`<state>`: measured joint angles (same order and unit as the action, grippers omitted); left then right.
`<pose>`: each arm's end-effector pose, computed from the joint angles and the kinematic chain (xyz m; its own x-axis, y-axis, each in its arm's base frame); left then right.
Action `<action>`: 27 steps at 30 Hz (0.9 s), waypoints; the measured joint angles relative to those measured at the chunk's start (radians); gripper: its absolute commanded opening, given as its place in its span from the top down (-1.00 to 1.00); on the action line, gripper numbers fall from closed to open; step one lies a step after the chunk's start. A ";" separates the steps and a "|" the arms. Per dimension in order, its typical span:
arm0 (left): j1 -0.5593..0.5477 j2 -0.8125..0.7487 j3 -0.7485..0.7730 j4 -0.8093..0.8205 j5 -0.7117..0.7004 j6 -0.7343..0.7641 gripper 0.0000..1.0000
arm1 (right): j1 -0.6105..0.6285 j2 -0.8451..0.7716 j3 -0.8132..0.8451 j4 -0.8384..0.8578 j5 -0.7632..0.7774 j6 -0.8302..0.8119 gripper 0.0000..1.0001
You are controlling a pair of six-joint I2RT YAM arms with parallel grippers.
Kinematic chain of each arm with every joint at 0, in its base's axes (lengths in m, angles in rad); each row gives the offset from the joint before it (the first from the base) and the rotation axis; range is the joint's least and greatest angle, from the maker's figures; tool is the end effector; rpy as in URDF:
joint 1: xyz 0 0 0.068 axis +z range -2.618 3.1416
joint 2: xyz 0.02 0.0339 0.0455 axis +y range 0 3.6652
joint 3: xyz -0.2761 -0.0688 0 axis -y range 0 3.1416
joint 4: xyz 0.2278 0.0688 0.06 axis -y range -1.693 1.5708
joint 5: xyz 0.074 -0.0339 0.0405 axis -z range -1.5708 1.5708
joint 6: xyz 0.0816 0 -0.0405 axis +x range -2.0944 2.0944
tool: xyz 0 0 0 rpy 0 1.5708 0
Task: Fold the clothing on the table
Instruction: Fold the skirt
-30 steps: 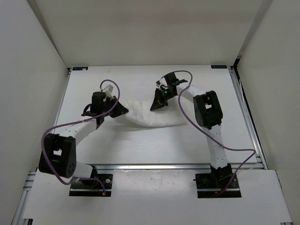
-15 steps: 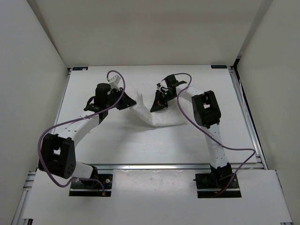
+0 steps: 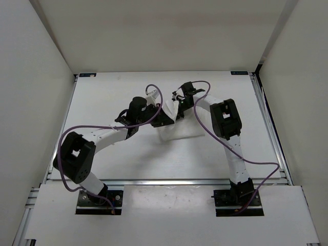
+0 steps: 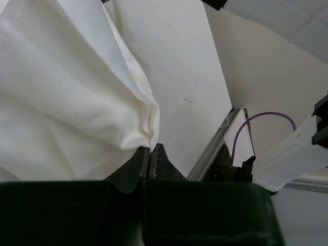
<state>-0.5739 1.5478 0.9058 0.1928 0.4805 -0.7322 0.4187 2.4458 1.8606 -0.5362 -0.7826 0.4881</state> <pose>0.2851 -0.2292 0.2376 -0.8268 -0.1714 -0.5357 0.3743 0.5433 -0.7515 0.4446 0.2608 0.0959 -0.9932 -0.0780 -0.0859 -0.1159 0.6339 0.7647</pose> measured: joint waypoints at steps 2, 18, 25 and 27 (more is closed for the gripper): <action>-0.007 0.027 0.020 0.013 0.001 -0.010 1.00 | -0.002 0.000 -0.006 0.008 -0.005 0.003 1.00; -0.021 0.160 0.123 0.077 0.005 -0.049 1.00 | -0.067 -0.074 -0.142 0.098 -0.039 0.032 0.76; -0.007 0.157 0.112 0.084 -0.002 -0.055 1.00 | -0.160 -0.192 -0.236 0.129 -0.005 0.047 0.77; -0.005 0.155 0.108 0.085 -0.002 -0.055 1.00 | -0.187 -0.230 -0.262 0.129 -0.001 0.050 0.78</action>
<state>-0.5785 1.7027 1.0134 0.2779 0.4782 -0.7876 0.2314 2.2158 1.5982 -0.4072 -0.7834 0.5385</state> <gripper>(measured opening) 0.042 0.114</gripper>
